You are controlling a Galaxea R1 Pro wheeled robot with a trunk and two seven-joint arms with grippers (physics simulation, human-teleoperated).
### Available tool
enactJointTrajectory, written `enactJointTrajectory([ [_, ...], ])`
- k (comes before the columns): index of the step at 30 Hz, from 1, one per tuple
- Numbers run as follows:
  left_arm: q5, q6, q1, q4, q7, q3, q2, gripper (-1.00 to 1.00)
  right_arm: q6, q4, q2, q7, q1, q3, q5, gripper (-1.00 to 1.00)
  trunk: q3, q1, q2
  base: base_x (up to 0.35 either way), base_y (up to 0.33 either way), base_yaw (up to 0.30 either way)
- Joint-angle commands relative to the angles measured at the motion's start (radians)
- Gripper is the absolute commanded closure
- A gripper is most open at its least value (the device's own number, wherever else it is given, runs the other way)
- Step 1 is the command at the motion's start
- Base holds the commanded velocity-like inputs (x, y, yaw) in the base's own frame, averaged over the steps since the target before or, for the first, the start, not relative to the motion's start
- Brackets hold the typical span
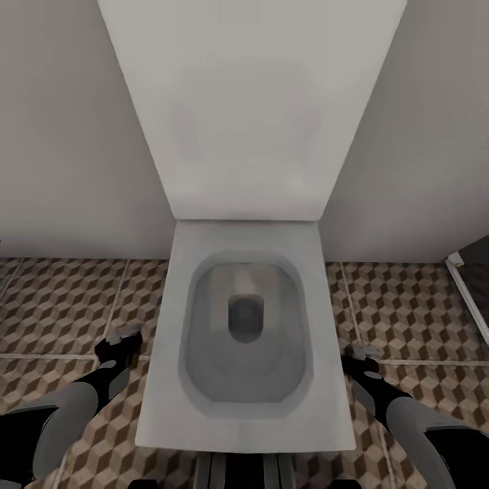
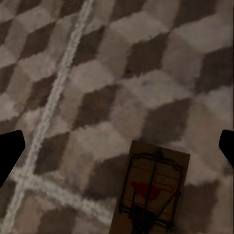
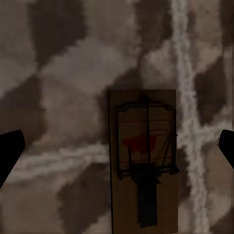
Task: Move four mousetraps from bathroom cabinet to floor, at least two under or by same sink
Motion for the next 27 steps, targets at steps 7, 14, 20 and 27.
enactJointTrajectory([
  [7,0.004,-0.005,0.000,0.001,-0.003,0.006,0.000,-1.00,-0.003,0.001,0.000,-0.002,0.000,0.009,-0.010,-1.00,0.027,-0.003,0.001,0.000,0.000,0.000],
  [14,0.004,-0.005,0.000,0.001,-0.003,0.006,0.000,-1.00,-0.003,0.001,0.000,-0.002,0.000,0.009,-0.010,-1.00,0.054,-0.006,0.003,0.000,0.000,0.000],
  [20,0.004,-0.005,0.000,0.001,-0.003,0.006,0.001,-1.00,-0.003,0.001,0.000,-0.002,0.000,0.009,-0.010,-1.00,0.077,-0.009,0.005,0.000,0.000,0.000],
  [27,0.004,-0.005,0.000,0.001,-0.003,0.006,0.001,-1.00,-0.003,0.001,0.000,-0.002,0.000,0.009,-0.010,-1.00,0.104,-0.012,0.006,0.000,0.000,0.000],
])
